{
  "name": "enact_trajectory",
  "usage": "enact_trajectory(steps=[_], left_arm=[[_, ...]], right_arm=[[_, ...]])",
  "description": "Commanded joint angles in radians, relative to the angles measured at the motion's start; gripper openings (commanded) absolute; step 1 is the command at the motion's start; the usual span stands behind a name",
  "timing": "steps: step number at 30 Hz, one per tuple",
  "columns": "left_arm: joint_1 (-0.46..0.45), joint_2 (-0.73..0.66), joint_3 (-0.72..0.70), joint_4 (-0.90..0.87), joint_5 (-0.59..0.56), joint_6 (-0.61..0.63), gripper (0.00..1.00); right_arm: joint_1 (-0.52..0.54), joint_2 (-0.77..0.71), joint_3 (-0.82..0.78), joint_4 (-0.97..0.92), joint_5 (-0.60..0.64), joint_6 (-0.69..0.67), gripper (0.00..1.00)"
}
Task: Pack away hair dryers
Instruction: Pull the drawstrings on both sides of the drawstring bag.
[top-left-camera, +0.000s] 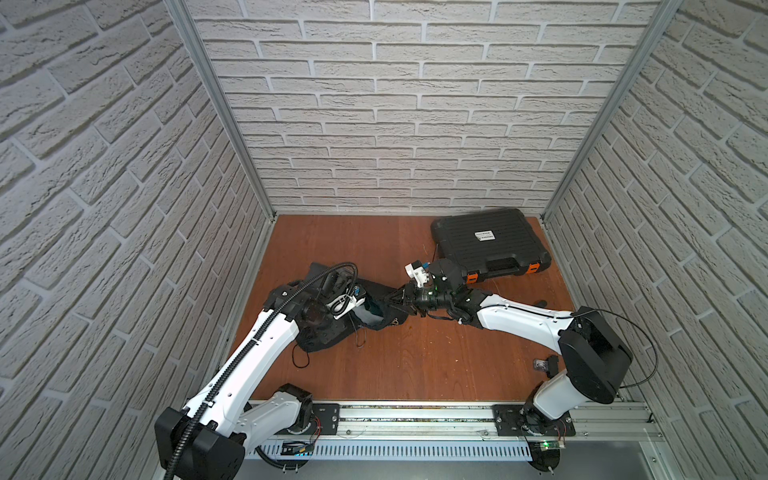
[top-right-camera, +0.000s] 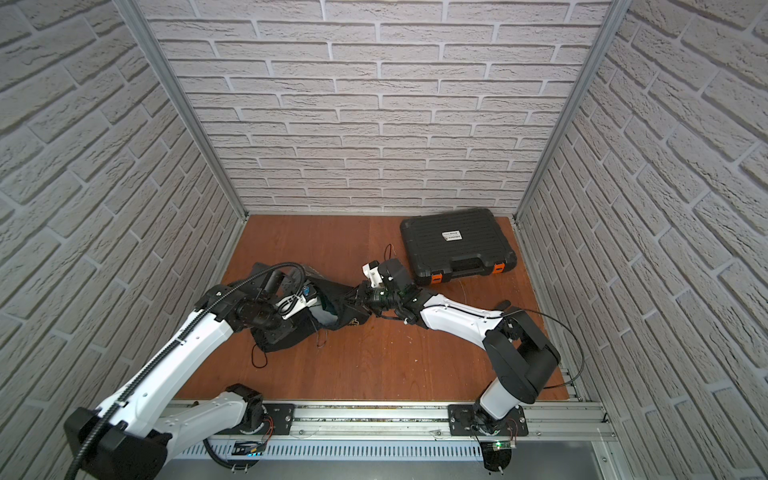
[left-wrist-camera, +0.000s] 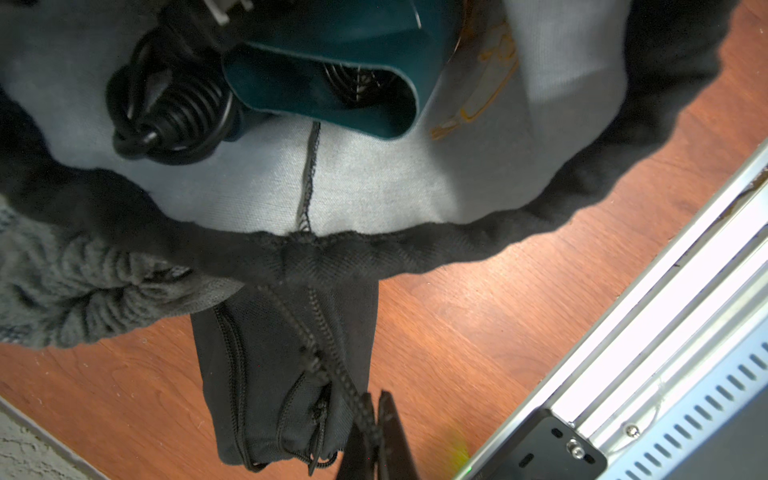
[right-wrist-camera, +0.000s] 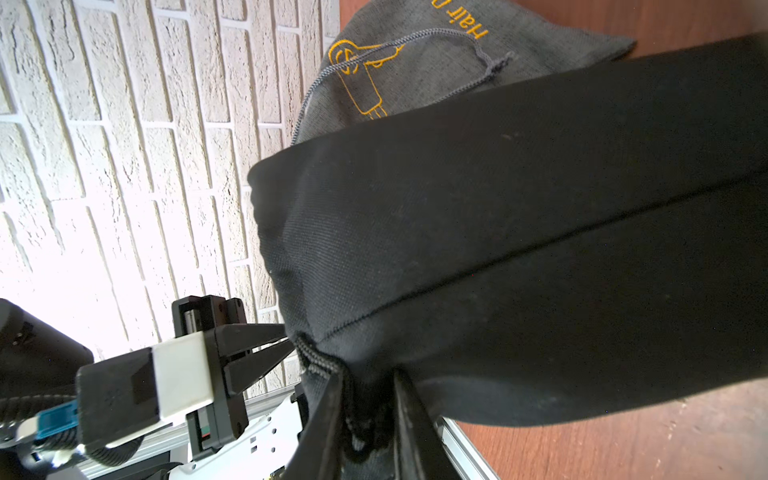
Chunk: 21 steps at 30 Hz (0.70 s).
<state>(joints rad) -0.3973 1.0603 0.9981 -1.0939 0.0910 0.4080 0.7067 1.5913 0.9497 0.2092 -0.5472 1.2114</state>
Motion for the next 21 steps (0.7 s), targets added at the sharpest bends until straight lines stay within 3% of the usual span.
enact_trajectory(steps=[1,5,13,21], left_arm=[[0.006,0.009,0.034,-0.015,0.006,0.006,0.00],[0.007,0.012,0.042,-0.013,0.006,0.006,0.00],[0.007,0.018,0.057,-0.015,-0.001,0.009,0.00],[0.008,0.017,0.069,-0.022,-0.007,0.014,0.00]], right_arm=[[0.002,-0.054,-0.009,0.009,0.001,-0.012,0.21],[0.002,-0.100,0.032,-0.158,0.049,-0.092,0.14],[0.002,-0.137,0.184,-0.471,0.149,-0.247,0.12],[-0.003,-0.125,0.253,-0.524,0.181,-0.293,0.03]])
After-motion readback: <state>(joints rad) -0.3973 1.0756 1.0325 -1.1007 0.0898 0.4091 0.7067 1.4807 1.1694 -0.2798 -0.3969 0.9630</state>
